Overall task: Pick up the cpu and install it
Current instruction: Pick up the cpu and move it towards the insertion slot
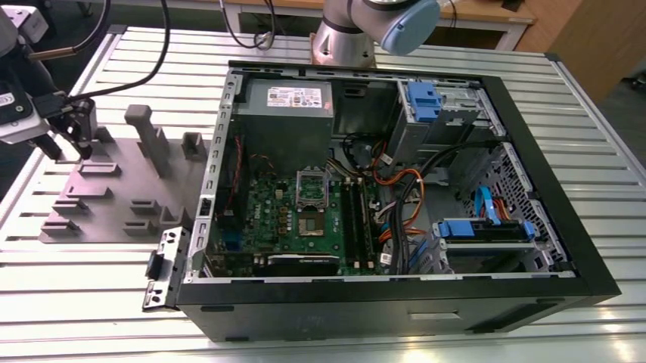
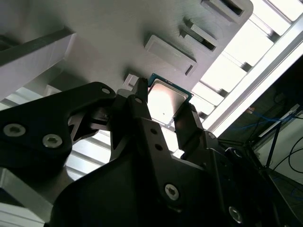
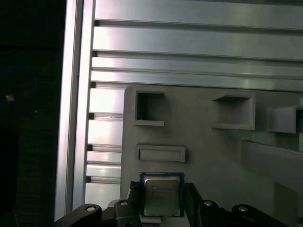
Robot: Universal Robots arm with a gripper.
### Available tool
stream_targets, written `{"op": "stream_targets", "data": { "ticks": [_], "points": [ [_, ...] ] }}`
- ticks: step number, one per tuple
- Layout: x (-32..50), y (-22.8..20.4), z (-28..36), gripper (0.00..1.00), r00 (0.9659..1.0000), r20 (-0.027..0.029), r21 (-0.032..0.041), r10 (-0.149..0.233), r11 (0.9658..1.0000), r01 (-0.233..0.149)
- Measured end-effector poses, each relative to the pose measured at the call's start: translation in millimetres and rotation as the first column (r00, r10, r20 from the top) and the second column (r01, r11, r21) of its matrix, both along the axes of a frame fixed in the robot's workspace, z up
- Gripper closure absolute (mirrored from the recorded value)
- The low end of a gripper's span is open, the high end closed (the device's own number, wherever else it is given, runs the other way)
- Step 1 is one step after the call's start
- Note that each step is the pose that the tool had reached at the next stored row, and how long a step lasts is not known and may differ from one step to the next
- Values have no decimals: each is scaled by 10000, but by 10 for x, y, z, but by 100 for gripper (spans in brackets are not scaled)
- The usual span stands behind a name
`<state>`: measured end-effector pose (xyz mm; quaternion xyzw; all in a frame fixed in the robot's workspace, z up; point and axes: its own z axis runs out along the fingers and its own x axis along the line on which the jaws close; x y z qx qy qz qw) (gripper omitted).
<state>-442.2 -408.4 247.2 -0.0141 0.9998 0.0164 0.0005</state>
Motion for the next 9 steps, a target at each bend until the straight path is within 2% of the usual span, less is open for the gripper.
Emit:
{"op": "stream_targets", "data": {
  "ticks": [9],
  "points": [
    [0,0,21,53,10000,0,0,0,10000,0]
  ]
}}
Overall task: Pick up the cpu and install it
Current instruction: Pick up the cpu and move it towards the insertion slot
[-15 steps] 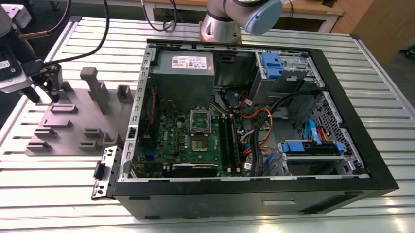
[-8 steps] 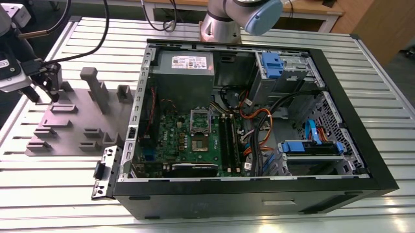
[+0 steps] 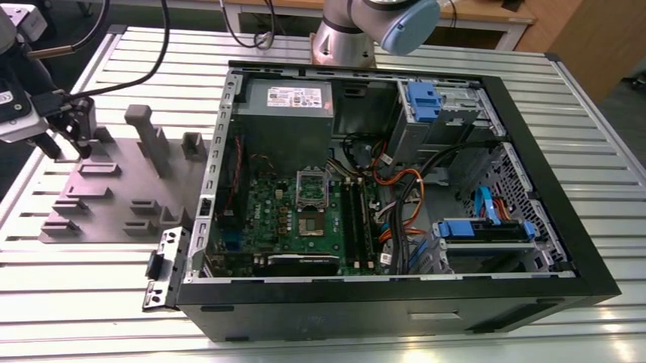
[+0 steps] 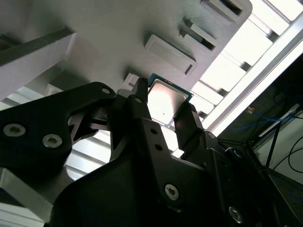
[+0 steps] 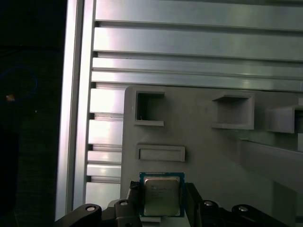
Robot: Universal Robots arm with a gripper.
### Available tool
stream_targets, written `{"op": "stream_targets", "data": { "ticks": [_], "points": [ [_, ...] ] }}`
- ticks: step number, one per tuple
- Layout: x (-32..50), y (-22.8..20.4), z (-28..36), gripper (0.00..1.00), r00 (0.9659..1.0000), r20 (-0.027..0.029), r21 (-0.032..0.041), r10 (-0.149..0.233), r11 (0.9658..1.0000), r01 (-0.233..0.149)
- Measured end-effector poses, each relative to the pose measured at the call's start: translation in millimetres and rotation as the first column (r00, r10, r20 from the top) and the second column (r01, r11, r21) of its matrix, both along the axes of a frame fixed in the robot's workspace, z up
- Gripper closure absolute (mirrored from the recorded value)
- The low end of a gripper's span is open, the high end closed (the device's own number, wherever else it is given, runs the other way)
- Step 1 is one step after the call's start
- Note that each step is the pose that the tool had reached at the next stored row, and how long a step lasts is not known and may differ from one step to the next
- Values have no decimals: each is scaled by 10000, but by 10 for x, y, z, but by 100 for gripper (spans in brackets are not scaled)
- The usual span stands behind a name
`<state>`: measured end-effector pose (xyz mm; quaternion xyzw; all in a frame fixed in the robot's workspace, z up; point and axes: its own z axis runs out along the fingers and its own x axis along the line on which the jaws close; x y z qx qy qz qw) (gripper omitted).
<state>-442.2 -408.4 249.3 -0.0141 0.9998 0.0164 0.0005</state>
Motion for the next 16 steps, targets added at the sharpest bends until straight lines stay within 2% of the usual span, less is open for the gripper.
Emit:
{"op": "stream_targets", "data": {
  "ticks": [16],
  "points": [
    [0,0,61,53,10000,0,0,0,10000,0]
  ]
}}
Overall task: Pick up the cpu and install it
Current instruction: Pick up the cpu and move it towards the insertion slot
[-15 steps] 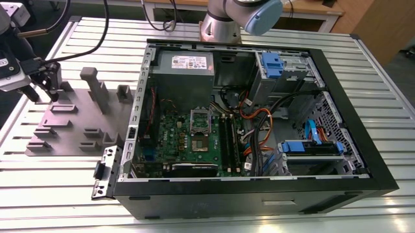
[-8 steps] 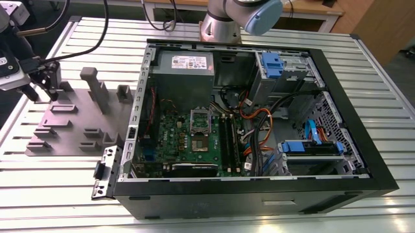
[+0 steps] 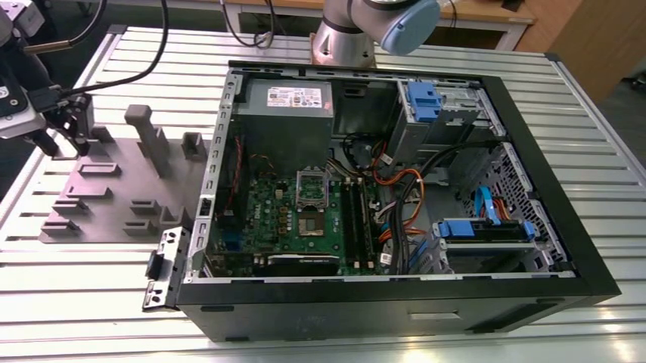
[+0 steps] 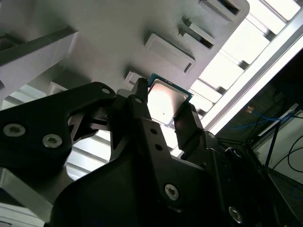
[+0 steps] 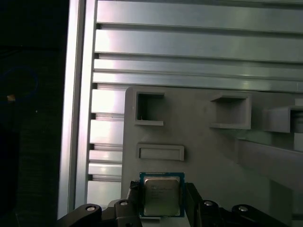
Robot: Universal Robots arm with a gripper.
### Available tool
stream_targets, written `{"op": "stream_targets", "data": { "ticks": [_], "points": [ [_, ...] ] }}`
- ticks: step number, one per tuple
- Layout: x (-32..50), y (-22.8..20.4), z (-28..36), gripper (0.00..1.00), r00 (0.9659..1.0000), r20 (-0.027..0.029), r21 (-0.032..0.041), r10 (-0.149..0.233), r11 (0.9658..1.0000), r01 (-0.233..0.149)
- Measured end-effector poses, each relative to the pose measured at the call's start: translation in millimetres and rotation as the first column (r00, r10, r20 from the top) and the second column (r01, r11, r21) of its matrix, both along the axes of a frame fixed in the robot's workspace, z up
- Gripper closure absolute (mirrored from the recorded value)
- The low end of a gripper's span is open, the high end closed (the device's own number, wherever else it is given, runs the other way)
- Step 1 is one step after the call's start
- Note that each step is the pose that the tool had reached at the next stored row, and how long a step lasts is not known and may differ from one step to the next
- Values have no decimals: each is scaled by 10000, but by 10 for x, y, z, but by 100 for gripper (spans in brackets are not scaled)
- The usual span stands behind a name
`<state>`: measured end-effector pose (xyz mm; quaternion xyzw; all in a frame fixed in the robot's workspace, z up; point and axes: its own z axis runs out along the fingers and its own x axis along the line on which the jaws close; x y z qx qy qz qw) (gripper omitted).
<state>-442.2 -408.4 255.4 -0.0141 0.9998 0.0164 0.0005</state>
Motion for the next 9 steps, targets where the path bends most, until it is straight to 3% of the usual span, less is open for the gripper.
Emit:
{"op": "stream_targets", "data": {
  "ticks": [9],
  "points": [
    [0,0,39,53,10000,-1,-1,0,10000,0]
  ]
}}
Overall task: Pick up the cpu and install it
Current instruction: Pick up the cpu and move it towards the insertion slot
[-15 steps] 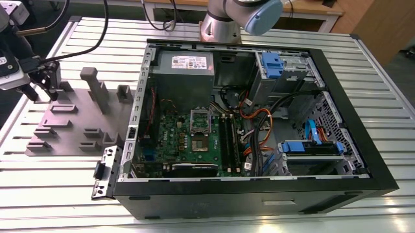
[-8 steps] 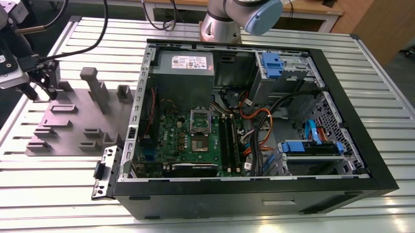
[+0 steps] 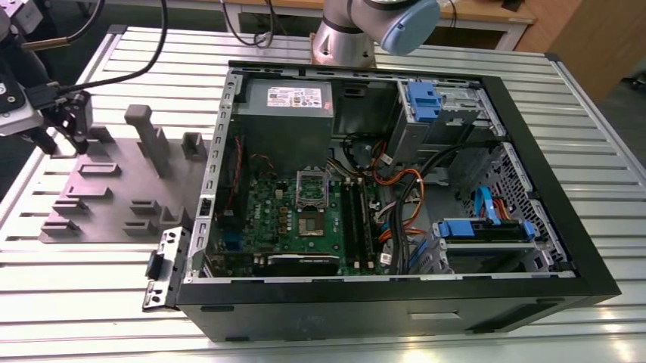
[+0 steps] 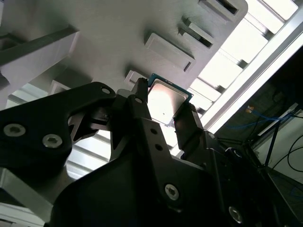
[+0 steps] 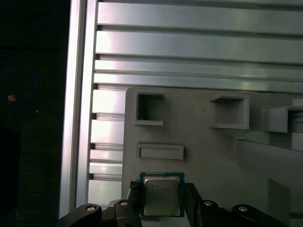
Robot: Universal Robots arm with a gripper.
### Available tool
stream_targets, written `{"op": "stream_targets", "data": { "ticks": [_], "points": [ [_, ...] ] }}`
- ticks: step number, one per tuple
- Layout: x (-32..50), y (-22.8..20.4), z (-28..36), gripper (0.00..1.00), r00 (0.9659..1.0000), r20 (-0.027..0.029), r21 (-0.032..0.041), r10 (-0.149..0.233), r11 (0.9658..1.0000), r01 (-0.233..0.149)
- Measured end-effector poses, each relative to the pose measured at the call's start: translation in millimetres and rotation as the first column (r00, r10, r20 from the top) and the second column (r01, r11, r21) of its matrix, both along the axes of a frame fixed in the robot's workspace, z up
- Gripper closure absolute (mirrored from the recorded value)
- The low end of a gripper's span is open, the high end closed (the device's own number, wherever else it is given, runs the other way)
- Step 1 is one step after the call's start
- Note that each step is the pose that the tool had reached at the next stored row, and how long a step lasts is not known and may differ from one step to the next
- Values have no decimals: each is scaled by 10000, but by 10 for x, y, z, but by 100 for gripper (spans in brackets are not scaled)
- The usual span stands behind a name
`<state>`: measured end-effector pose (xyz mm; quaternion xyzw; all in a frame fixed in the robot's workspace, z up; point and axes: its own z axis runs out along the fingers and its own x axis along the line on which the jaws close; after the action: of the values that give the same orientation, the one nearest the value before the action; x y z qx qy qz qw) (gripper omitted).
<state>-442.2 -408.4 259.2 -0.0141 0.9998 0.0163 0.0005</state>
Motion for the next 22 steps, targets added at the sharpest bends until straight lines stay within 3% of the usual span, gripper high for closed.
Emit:
{"op": "stream_targets", "data": {
  "ticks": [22],
  "points": [
    [0,0,119,53,10000,1,1,0,10000,0]
  ]
}}
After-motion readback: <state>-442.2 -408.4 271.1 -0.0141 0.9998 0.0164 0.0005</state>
